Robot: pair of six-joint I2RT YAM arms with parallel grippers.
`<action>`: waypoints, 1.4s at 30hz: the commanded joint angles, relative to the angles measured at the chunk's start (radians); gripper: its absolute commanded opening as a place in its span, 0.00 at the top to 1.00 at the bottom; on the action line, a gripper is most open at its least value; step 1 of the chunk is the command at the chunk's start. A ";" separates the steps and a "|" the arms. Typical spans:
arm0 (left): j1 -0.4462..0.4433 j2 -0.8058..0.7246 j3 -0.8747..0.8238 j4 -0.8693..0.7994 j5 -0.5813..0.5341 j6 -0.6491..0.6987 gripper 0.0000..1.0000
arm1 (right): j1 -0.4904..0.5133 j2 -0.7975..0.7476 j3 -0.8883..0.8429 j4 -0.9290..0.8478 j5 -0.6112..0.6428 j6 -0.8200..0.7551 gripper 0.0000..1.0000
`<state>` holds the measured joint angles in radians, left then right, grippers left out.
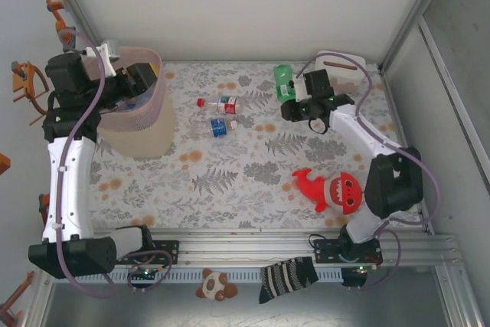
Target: Put the plastic bottles in the bin
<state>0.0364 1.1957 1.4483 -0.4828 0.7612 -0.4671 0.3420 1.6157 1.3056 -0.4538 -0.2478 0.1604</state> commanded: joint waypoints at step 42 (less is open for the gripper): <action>-0.679 0.232 0.133 0.464 0.049 -0.086 0.26 | 0.311 -0.474 0.043 0.211 -0.379 0.192 0.78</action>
<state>-0.6407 1.4258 1.5517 -0.0586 0.7982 -0.5541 0.6399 1.1744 1.3224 -0.2859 -0.6128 0.3450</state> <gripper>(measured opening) 0.748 0.327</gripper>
